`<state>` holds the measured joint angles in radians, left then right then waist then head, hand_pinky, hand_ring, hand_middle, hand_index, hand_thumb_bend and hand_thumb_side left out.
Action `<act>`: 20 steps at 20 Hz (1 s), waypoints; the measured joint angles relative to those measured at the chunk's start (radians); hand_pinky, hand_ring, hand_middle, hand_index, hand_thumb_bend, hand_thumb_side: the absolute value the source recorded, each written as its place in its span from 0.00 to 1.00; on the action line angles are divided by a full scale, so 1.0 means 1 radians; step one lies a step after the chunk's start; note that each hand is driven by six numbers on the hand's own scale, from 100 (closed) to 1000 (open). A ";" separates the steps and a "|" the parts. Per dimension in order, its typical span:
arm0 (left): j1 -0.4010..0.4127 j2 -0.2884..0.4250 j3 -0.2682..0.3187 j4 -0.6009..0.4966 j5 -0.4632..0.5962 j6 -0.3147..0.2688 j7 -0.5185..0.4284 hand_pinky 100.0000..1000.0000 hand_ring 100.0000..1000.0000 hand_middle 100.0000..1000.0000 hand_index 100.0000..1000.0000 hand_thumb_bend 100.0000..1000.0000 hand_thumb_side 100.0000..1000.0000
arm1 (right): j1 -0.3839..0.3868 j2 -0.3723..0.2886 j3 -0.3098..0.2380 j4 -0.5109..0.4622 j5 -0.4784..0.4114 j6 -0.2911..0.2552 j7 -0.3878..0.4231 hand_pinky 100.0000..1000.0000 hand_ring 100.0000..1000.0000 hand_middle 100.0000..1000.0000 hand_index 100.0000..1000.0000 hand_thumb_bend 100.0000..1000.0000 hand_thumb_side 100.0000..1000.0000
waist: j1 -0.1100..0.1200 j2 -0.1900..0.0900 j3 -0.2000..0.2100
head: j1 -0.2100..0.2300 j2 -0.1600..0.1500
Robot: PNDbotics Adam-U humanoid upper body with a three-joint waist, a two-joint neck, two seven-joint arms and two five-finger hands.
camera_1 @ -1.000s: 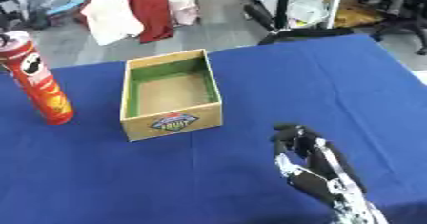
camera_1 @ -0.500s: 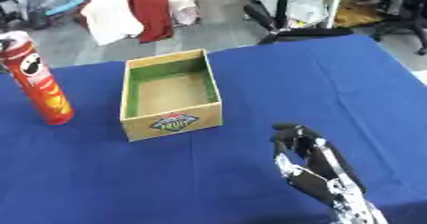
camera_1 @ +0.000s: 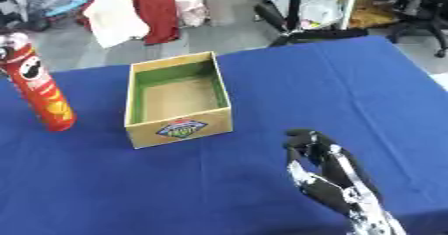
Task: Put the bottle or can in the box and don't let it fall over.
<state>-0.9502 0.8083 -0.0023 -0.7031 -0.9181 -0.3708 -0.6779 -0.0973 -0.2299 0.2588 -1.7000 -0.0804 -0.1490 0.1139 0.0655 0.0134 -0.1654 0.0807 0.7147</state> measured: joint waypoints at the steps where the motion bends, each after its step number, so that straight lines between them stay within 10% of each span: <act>1: 0.000 0.000 0.000 0.000 -0.001 0.000 0.000 0.77 0.89 0.94 1.00 0.08 0.83 | 0.000 0.000 0.000 0.000 0.000 0.000 0.000 0.73 0.71 0.74 0.60 0.00 0.05 | 0.000 0.000 0.000 | 0.000 -0.001; 20: 0.000 -0.010 -0.001 0.001 -0.018 -0.002 -0.004 0.75 0.87 0.94 1.00 0.00 0.74 | -0.007 0.000 0.000 0.000 0.000 0.000 0.000 0.73 0.71 0.74 0.60 0.00 0.05 | 0.000 0.001 -0.001 | -0.006 -0.005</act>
<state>-0.9498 0.7982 -0.0030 -0.7026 -0.9361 -0.3730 -0.6814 -0.1046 -0.2299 0.2588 -1.7000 -0.0804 -0.1492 0.1142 0.0656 0.0141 -0.1666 0.0749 0.7101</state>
